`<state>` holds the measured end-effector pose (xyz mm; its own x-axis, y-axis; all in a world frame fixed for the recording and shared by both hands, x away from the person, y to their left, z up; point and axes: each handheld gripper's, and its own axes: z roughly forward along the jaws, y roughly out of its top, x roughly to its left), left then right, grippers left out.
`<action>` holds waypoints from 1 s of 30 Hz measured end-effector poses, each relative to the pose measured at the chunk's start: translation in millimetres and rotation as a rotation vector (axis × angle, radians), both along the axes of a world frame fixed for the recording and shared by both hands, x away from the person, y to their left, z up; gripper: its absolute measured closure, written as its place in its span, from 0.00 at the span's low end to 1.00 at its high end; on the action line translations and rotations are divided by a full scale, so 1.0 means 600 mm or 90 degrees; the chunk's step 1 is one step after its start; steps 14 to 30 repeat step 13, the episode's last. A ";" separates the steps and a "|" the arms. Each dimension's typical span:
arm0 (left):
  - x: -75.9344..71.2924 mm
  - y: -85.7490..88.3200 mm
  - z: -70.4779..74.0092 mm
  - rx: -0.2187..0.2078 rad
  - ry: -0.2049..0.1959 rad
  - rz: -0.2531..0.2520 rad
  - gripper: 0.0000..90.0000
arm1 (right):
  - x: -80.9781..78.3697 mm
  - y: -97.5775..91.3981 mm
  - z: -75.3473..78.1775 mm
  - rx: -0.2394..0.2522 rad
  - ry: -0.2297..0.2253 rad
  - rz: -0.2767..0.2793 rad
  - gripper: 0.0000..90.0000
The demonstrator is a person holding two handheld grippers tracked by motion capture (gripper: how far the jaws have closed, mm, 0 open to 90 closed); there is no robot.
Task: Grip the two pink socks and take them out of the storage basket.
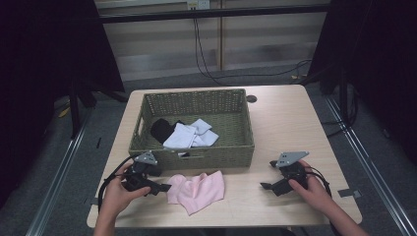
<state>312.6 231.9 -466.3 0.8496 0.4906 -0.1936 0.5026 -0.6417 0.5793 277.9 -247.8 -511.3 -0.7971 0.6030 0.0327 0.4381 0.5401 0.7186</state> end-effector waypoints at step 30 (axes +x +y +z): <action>0.003 0.001 -0.024 0.025 0.009 0.000 0.30 | 0.000 0.000 0.000 0.000 0.000 0.001 0.11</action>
